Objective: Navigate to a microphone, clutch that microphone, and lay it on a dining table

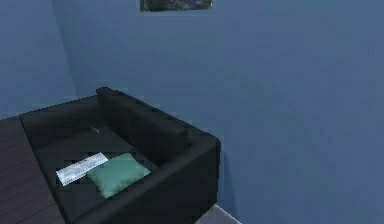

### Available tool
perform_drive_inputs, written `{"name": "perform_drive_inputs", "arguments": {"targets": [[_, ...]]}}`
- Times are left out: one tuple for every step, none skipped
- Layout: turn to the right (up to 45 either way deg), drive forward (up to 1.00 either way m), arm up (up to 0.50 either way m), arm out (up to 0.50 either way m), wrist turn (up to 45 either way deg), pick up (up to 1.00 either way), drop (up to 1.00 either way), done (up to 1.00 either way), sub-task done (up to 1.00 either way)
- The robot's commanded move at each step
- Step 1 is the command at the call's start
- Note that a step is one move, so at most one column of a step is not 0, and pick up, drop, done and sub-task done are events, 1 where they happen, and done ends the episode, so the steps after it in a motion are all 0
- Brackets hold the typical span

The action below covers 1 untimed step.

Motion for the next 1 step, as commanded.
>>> {"name": "perform_drive_inputs", "arguments": {"targets": [[0.0,0.0,0.0,0.0,3.0,0.0,0.0,0.0,0.0]]}}
